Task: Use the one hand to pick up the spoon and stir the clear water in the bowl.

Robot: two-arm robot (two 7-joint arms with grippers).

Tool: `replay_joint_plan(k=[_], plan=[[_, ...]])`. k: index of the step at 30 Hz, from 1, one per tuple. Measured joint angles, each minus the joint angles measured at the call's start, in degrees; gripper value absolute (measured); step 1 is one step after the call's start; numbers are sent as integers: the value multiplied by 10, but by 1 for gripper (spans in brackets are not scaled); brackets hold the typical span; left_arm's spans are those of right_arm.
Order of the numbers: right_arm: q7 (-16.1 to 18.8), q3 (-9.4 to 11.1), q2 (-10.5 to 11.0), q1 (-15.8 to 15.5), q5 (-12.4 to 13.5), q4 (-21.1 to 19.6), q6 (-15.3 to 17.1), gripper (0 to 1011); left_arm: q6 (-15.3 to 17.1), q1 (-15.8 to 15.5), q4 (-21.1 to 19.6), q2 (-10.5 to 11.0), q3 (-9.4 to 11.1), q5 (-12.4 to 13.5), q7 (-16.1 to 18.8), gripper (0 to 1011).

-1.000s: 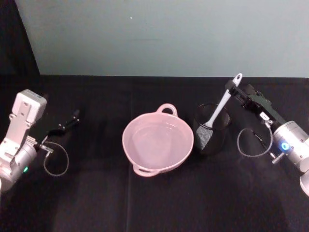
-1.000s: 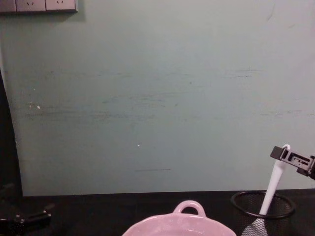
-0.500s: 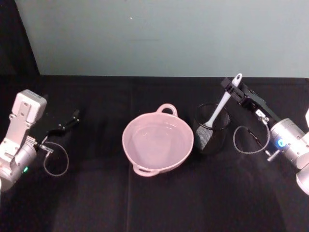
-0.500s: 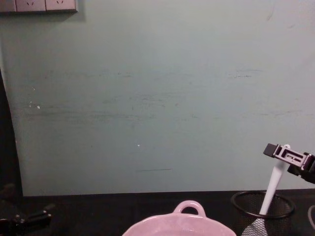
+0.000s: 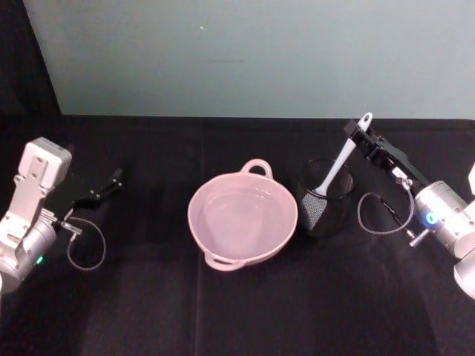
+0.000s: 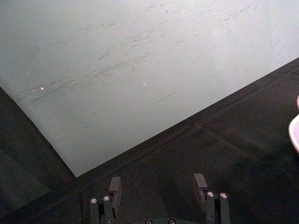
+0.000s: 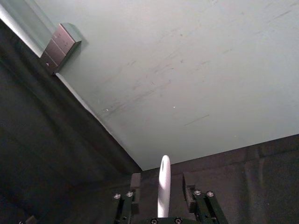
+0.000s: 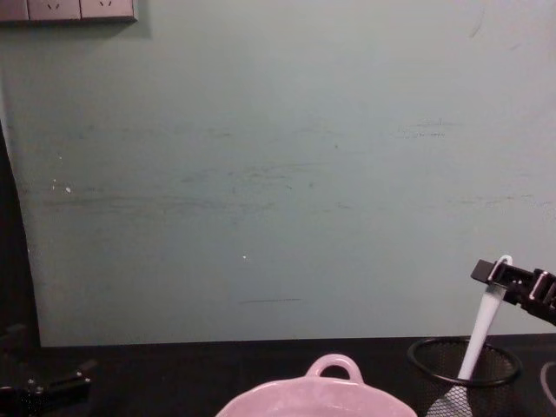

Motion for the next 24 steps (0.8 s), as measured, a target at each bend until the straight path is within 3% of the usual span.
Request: replay_joint_plan(k=[13,18,24], plan=[[-1,-7,3,2,1,-3,-8,162,0,0,0,0,0,0,0,1011],[0,-10,6,2,-3,-7,-12,118,0,0,0,0,0,0,0,1011],[-9,-16,18,-2,-28,-33,-21,118,0,0,0,0,0,0,0,1011]])
